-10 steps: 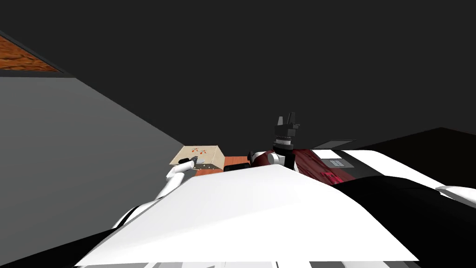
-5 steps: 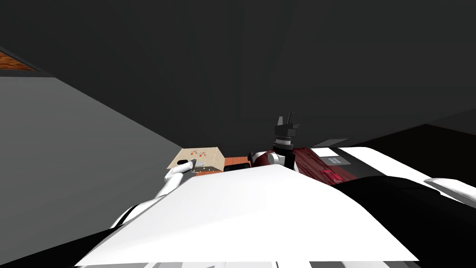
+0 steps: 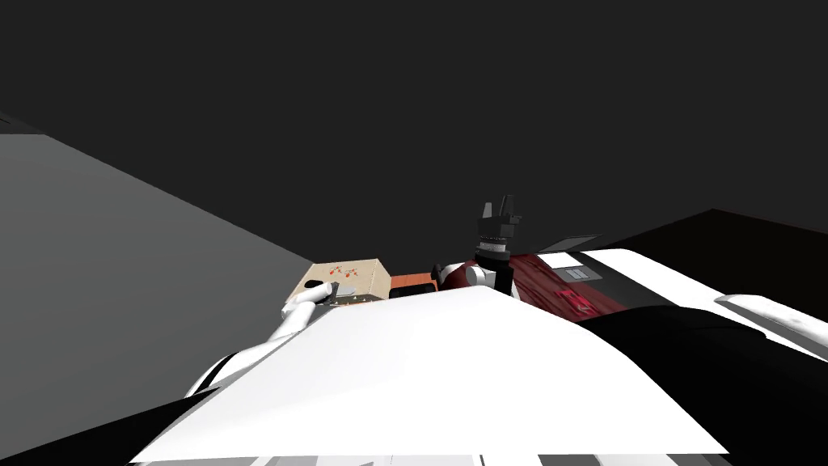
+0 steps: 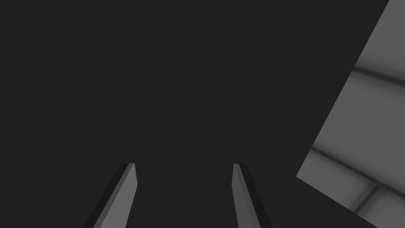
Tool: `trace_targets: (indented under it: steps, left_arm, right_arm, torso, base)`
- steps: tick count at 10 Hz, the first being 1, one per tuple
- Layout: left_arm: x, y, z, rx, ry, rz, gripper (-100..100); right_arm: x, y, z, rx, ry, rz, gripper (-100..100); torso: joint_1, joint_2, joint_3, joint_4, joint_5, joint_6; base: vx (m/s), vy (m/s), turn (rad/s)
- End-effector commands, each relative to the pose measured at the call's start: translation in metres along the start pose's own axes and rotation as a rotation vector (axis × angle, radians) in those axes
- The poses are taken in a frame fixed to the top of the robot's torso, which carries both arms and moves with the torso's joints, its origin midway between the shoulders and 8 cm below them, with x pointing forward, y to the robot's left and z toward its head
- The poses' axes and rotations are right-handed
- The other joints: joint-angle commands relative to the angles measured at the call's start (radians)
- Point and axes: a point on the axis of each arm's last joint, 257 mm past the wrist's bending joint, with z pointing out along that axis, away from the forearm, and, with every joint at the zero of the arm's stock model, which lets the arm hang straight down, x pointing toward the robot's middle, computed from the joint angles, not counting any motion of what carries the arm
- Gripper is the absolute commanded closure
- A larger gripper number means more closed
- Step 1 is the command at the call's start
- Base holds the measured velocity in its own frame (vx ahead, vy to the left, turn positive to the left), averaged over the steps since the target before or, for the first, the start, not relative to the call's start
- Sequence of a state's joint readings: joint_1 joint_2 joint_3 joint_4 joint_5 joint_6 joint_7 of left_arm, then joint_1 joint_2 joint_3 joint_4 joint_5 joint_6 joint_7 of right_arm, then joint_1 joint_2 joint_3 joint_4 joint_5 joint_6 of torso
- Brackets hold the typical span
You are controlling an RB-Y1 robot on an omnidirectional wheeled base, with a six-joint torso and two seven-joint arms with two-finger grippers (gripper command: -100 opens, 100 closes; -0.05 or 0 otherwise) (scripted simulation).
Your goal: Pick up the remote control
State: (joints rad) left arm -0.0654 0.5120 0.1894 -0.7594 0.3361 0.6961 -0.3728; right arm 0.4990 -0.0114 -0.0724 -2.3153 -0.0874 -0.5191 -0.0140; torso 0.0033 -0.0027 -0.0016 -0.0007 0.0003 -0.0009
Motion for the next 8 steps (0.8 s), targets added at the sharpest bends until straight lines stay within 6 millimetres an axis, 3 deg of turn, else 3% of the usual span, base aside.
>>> trace_targets:
  steps: [1, 4, 6, 7, 8]
  left_arm:
    - [-0.002, 0.016, 0.003, -0.040, 0.008, -0.011, -100]
    - [0.000, 0.040, 0.006, -0.112, 0.029, -0.032, -100]
    - [0.001, 0.043, 0.007, -0.114, 0.031, -0.032, -100]
    - [0.002, 0.044, 0.007, -0.117, 0.033, -0.033, 0]
    - [0.000, 0.058, 0.012, -0.121, 0.038, -0.048, -100]
  right_arm:
    - [0.000, 0.000, 0.000, 0.000, 0.000, 0.000, 0]
    - [0.000, 0.000, 0.000, 0.000, 0.000, 0.000, 0]
    - [0.000, 0.000, 0.000, 0.000, 0.000, 0.000, 0]
    - [0.000, 0.000, 0.000, 0.000, 0.000, 0.000, 0]
    - [0.000, 0.000, 0.000, 0.000, 0.000, 0.000, 0]
  torso:
    - [0.000, 0.000, 0.000, 0.000, 0.000, 0.000]
    - [0.000, -0.001, -0.001, 0.000, 0.000, 0.000]
    - [-0.001, -0.001, -0.001, 0.000, 0.000, 0.000]
    - [-0.002, 0.001, 0.000, 0.000, 0.000, 0.000]
    - [-0.003, 0.002, 0.001, 0.000, -0.001, 0.000]
  base:
    - [0.039, 0.037, -0.062]
    - [0.061, 0.043, -0.087]
    - [0.040, 0.027, -0.041]
    - [0.000, 0.000, 0.000]
    - [0.015, 0.002, -0.135]
